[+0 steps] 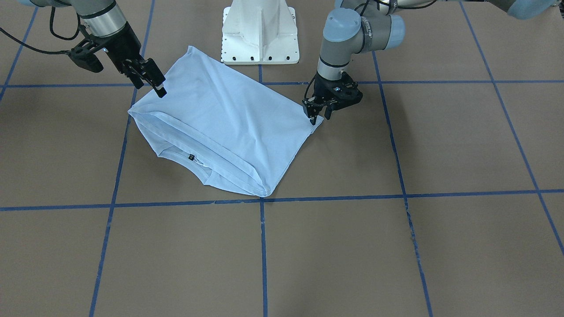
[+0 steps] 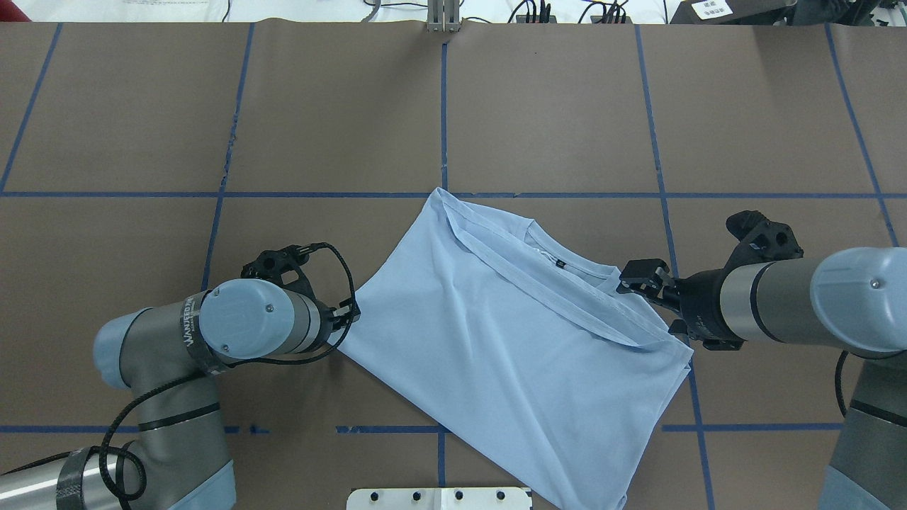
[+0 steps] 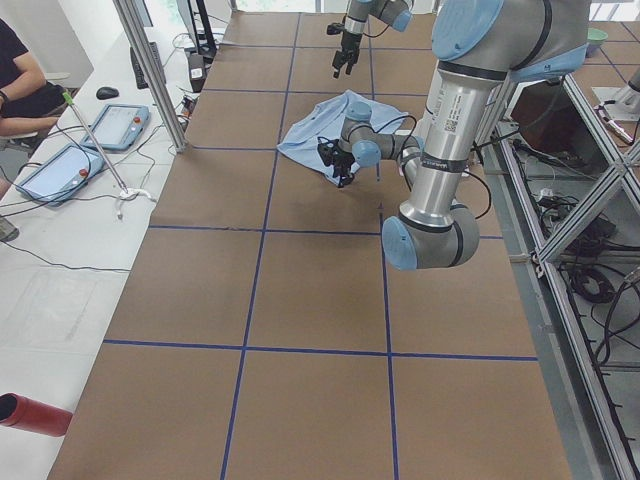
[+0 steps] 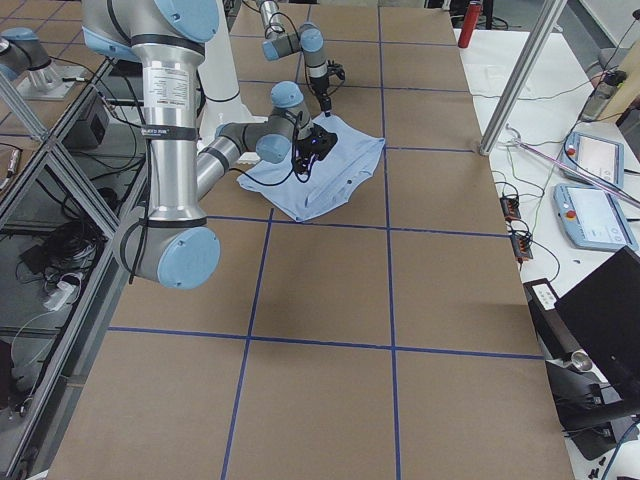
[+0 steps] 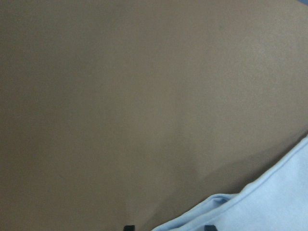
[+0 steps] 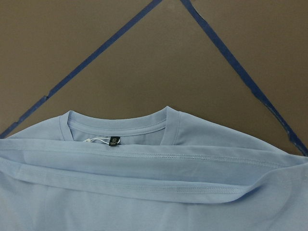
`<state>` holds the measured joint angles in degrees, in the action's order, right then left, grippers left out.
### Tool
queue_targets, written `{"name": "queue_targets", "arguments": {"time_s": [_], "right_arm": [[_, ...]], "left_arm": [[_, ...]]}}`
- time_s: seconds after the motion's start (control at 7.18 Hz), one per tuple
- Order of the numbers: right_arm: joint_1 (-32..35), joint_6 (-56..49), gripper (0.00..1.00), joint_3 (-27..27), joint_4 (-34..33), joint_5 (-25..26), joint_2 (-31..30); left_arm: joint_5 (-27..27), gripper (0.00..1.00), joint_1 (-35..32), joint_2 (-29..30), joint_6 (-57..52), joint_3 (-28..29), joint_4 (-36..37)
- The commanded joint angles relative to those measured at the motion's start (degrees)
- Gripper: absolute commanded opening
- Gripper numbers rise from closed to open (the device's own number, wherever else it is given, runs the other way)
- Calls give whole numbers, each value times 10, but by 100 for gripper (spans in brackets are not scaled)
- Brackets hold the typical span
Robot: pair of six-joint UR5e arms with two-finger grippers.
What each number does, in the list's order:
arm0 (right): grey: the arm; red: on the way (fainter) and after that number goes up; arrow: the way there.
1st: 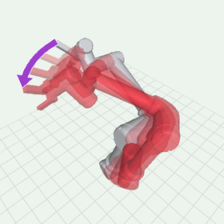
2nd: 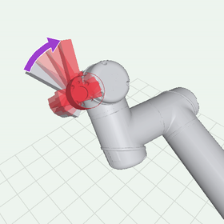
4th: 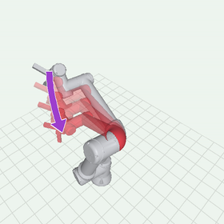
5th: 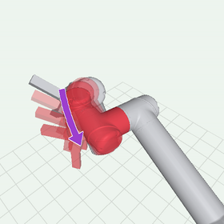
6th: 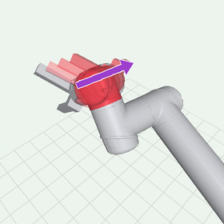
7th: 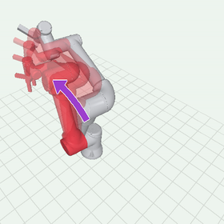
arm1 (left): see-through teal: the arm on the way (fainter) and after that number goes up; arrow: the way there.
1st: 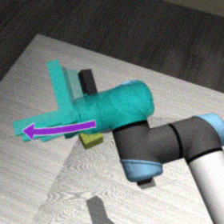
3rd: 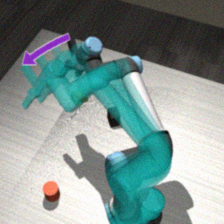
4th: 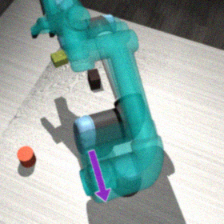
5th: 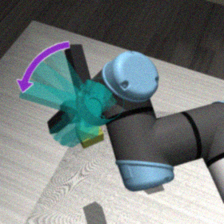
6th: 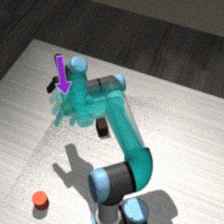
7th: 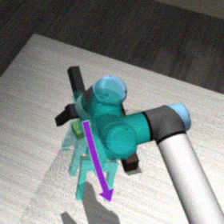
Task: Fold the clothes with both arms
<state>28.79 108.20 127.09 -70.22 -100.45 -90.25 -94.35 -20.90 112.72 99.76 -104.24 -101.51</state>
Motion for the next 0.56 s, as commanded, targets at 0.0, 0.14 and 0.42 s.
{"name": "queue_targets", "arguments": {"time_s": [0.0,0.14,0.42], "right_arm": [[0,0,100,0,0,0,0],[0,1,100,0,0,0,0],[-1,3,100,0,0,-1,0]], "left_arm": [[0,56,2,0,-1,6,0],[-5,43,2,1,0,5,0],[-19,12,4,1,1,6,0]]}}
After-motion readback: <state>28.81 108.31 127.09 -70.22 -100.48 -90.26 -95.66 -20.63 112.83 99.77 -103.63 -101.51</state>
